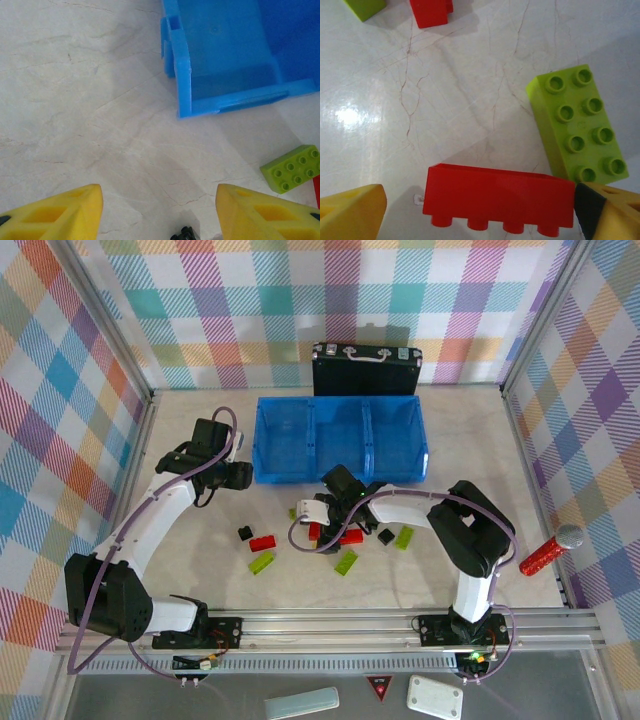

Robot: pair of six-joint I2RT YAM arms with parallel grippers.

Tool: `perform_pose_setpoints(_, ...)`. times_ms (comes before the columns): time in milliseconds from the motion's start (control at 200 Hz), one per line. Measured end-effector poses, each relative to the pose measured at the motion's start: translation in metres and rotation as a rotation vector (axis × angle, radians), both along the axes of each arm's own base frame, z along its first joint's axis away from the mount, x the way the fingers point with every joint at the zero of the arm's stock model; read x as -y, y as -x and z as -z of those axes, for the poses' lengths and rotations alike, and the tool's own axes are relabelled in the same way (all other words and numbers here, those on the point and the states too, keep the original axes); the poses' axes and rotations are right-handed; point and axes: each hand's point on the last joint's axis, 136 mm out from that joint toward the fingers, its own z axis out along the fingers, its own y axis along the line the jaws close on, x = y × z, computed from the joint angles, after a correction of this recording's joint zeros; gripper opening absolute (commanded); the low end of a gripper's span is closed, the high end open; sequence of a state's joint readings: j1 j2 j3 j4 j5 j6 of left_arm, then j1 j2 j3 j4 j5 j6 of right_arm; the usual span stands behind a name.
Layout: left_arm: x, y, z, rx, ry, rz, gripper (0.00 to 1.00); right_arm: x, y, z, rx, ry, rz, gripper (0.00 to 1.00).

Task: Sort the legos into containers by color
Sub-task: Pick up the lego from the center of the table.

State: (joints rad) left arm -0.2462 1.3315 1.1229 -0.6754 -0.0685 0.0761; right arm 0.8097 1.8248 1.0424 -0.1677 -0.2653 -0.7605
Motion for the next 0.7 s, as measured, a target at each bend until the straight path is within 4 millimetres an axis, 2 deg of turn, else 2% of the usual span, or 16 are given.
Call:
perform_pose_setpoints(505, 0.0025, 0.0005, 0.0015, -0.008, 0.011, 0.008, 0.62, -0.0036, -0.0029, -0.0028, -0.027, -0.024, 0.054, 0.82)
perform_pose_setpoints(700, 0.0044, 0.0005, 0.0049, -0.021, 0.018, 0.014, 0.63, -0.0044, -0.0013, -0.0032, -0.041, -0.030, 0.058, 0.73)
